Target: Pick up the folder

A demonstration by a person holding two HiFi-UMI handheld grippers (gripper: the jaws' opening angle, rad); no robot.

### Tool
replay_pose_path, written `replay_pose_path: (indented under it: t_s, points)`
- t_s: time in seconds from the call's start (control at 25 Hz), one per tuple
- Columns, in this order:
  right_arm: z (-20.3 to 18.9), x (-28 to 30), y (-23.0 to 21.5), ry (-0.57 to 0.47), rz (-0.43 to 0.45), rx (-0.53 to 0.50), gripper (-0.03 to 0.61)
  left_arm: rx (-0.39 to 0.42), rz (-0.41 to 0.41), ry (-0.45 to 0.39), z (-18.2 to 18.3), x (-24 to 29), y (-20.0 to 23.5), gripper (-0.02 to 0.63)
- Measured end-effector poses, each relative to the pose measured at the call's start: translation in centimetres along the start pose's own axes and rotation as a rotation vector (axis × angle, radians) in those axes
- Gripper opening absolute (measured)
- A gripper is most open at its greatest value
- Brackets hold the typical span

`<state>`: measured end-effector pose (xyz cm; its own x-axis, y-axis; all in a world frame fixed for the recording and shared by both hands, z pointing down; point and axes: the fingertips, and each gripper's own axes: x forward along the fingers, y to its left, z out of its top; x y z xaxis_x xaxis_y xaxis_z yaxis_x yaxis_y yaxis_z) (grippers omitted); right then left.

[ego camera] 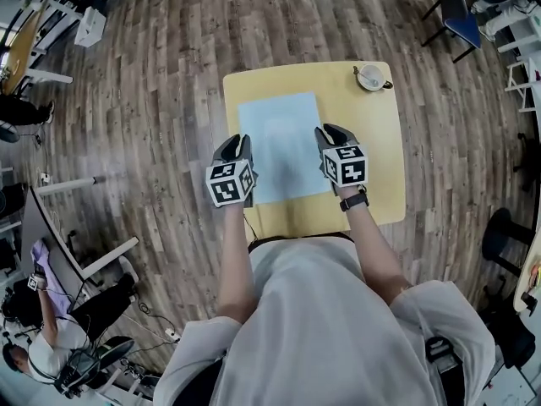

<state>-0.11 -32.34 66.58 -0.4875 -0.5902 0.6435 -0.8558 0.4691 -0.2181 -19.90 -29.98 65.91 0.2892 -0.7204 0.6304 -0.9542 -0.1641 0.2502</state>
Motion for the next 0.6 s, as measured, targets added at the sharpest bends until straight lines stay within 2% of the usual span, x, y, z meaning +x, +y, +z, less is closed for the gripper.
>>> replay_pose_path:
  t_s: [0.08, 0.2, 0.36, 0.44, 0.6]
  points:
    - [-1.1, 0.7, -0.7, 0.029, -0.022, 0.032, 0.156, -0.037, -0.014, 0.032, -1.1, 0.9, 0.6, 0.1]
    - [-2.6, 1.4, -1.5, 0.056, -0.029, 0.089, 0.176, -0.11, -0.041, 0.079, -2.9, 2.0, 1.3, 0.161]
    - [-4.5, 2.7, -1.8, 0.08, 0.005, 0.177, 0.233, -0.172, -0.077, 0.149, -5.1, 3.6, 1.9, 0.265]
    - [-5.3, 3.5, -1.8, 0.083, 0.026, 0.231, 0.241, -0.211, -0.094, 0.171, -5.8, 4.5, 2.2, 0.299]
    - [-6.8, 4.2, -1.8, 0.104, 0.035, 0.283, 0.251, -0.351, -0.184, 0.214, -7.3, 5.9, 1.7, 0.41]
